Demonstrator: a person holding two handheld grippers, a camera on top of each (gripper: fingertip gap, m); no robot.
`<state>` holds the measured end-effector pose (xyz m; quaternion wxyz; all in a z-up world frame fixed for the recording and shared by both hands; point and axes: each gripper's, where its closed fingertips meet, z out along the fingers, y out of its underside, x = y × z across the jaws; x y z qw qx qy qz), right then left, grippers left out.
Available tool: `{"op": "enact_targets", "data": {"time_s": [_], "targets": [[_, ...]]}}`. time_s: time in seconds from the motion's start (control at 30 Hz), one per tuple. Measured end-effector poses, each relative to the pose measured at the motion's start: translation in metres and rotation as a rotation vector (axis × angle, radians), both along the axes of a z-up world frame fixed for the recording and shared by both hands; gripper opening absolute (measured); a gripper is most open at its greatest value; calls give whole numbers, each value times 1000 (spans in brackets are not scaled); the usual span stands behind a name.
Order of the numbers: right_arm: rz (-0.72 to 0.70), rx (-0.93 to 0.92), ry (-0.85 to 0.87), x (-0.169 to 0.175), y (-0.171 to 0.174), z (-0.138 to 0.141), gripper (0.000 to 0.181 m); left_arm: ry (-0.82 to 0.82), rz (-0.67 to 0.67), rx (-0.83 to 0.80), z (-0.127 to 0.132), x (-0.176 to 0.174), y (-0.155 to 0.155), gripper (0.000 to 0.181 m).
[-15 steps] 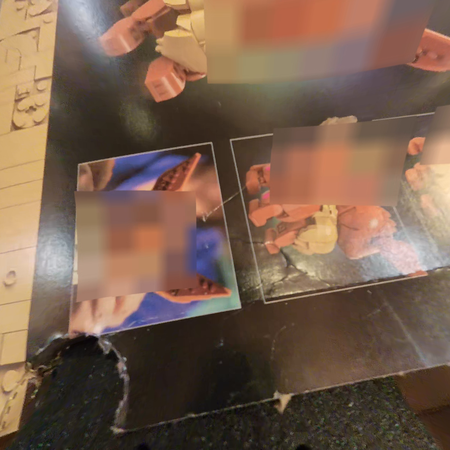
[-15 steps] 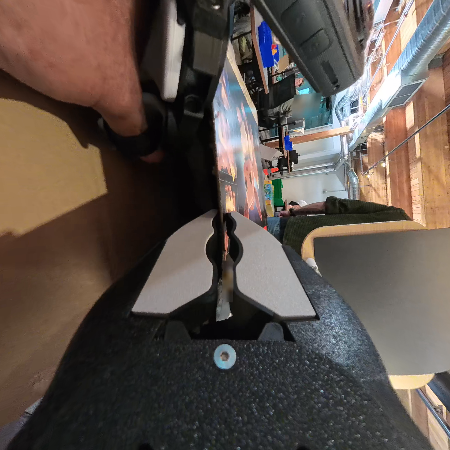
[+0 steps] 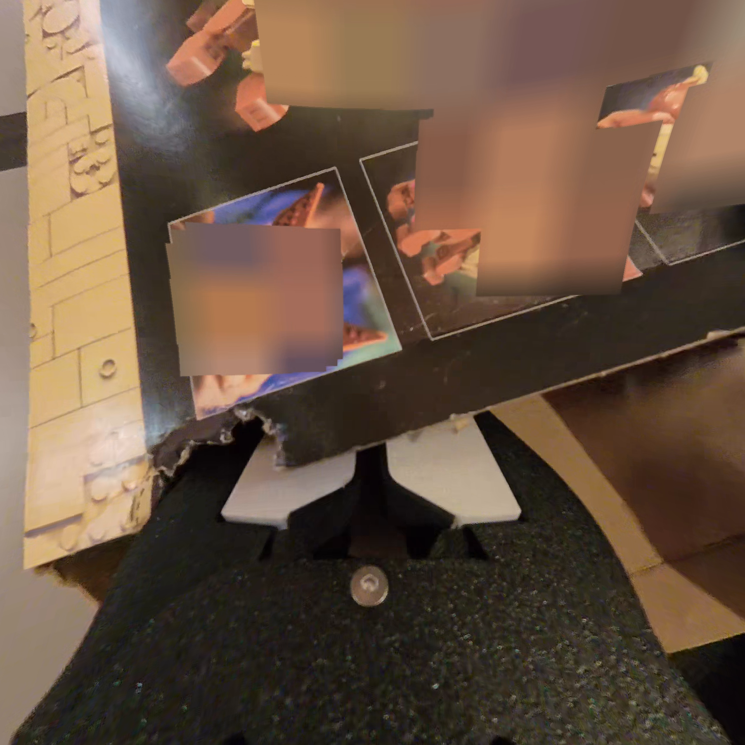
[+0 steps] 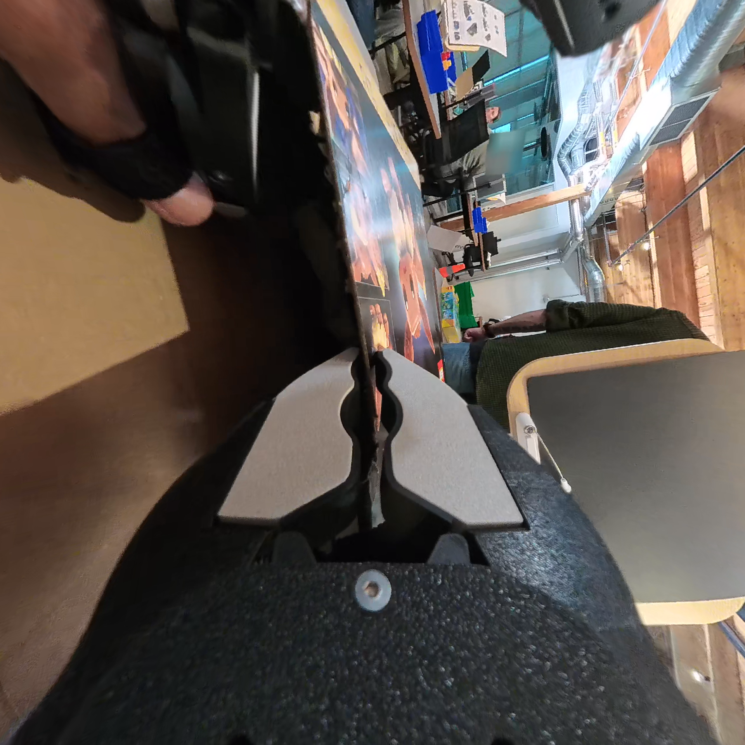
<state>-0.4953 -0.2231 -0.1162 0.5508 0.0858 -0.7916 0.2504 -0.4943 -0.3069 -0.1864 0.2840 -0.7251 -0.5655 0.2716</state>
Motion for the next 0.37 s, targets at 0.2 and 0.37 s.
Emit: {"op": "enact_targets", "data": {"time_s": [0.2,0.37], "targets": [[3,-53,-21,0,-1,6,5,67,6,-3,11,-1,-4,4],[4,-90,-57,-1,-1,8,6,113,-10,17,18,-8,7,49]]}}
